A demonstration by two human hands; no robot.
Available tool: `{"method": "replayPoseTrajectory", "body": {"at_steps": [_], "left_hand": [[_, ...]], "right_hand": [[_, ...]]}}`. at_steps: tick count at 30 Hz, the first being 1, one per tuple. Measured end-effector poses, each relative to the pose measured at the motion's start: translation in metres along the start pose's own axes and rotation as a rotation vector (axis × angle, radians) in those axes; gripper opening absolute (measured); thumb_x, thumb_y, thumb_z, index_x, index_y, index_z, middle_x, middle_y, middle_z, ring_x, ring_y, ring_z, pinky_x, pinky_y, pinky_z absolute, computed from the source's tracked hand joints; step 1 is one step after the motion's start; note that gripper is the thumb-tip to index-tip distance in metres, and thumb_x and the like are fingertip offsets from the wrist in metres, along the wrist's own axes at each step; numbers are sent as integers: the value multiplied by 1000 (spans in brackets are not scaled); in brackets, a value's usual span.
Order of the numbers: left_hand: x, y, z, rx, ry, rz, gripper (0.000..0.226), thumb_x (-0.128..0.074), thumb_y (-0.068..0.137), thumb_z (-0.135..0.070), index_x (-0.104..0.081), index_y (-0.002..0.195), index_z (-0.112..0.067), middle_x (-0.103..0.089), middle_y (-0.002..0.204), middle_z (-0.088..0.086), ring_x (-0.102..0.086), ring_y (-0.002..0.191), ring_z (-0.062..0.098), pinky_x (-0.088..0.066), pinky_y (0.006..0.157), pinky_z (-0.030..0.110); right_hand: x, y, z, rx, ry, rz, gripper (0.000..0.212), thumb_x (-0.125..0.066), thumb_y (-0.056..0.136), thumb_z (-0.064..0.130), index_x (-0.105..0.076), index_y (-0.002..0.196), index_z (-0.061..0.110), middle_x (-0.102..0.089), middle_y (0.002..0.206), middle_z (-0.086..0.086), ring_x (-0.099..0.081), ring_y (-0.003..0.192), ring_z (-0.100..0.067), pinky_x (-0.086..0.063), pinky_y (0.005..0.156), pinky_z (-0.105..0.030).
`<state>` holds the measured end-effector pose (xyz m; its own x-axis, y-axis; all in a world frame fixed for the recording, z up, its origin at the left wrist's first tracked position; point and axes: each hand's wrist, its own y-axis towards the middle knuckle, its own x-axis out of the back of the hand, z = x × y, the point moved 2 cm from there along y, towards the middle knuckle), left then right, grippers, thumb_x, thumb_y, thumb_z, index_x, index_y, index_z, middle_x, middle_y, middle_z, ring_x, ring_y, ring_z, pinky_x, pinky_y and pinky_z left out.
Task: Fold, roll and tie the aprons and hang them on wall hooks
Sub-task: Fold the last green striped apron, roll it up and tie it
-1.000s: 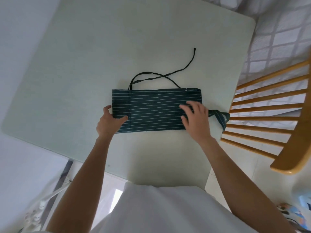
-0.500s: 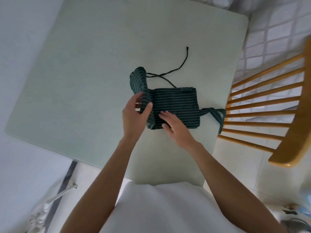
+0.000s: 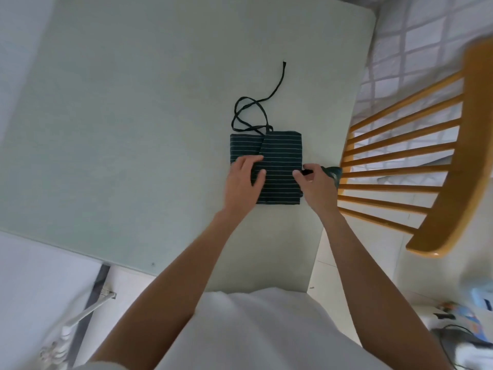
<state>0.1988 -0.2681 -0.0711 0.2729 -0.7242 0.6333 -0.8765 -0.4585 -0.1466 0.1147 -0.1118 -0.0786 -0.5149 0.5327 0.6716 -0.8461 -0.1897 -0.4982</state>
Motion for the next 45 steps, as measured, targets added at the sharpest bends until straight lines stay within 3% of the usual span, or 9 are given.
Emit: {"method": "replayPoseTrajectory", "body": {"at_steps": [6, 13, 18, 22, 25, 29, 32, 40, 45], "left_hand": [[34, 61, 43, 213, 55, 101, 48, -53, 93, -30, -41, 137, -15, -43, 138, 9, -44, 123, 22, -35, 105, 32], [47, 70, 51, 240, -18, 188, 12, -65, 86, -23, -66, 97, -20, -66, 101, -2, -61, 82, 13, -49, 79, 24], [39, 2, 63, 283, -76, 466, 26, -77, 74, -28, -58, 90, -19, -64, 84, -5, -61, 71, 10, -50, 70, 21], [36, -35, 67, -38, 154, 335, 32, -75, 75, -35, -53, 92, -21, -58, 89, -7, -54, 76, 7, -45, 69, 18], [34, -32, 57, -384, 291, 233, 48, -72, 77, -37, -54, 116, -16, -54, 121, 2, -47, 111, 15, -42, 96, 31], [18, -21, 50, -514, 480, 417, 79, -66, 77, -49, -33, 142, -20, -26, 152, 3, -15, 143, 19, -7, 117, 45], [13, -13, 56, -553, 609, 490, 91, -68, 76, -52, -21, 148, -21, -12, 157, 2, -3, 145, 19, 1, 116, 48], [12, -3, 59, -684, 858, 644, 92, -50, 83, -64, -4, 150, -21, 5, 158, 3, 11, 144, 19, 7, 114, 54], [14, 1, 55, -913, 835, 648, 96, -54, 75, -68, -22, 148, -16, -18, 155, 7, -7, 144, 21, 10, 113, 53]], "right_hand": [[-15, -8, 5, 174, -106, -38, 55, -62, 89, 22, -36, 138, 16, -59, 124, -5, -59, 110, -22, -49, 92, -34], [-5, 4, -3, 270, -321, -180, 48, -48, 96, 13, -37, 142, 20, -63, 112, -8, -59, 101, -23, -50, 87, -36], [-3, 2, -6, 320, -469, -338, 47, -58, 88, 7, -47, 133, 14, -61, 114, -13, -54, 106, -30, -45, 90, -41], [-11, -33, -16, 535, -446, -306, 36, -62, 85, 12, -56, 120, 11, -58, 115, -14, -53, 106, -31, -49, 87, -42], [-18, -59, -33, 265, -322, -316, 40, -63, 88, 25, -52, 124, 12, -55, 120, -14, -53, 106, -27, -51, 85, -37], [-22, -72, -37, -97, 98, -179, 50, -61, 90, 28, -37, 131, 13, -59, 93, -1, -58, 74, -10, -51, 74, -24], [-24, -76, -31, 63, 45, -175, 50, -61, 90, 16, -36, 133, 14, -57, 90, 4, -53, 65, -4, -48, 65, -16], [-27, -86, -59, 284, -417, -315, 29, -63, 87, 19, -62, 116, 16, -51, 127, -17, -46, 119, -33, -45, 98, -44], [-40, -101, -60, 591, -631, -173, 40, -61, 84, 45, -65, 108, 14, -60, 117, -9, -50, 118, -29, -31, 107, -49]]}}
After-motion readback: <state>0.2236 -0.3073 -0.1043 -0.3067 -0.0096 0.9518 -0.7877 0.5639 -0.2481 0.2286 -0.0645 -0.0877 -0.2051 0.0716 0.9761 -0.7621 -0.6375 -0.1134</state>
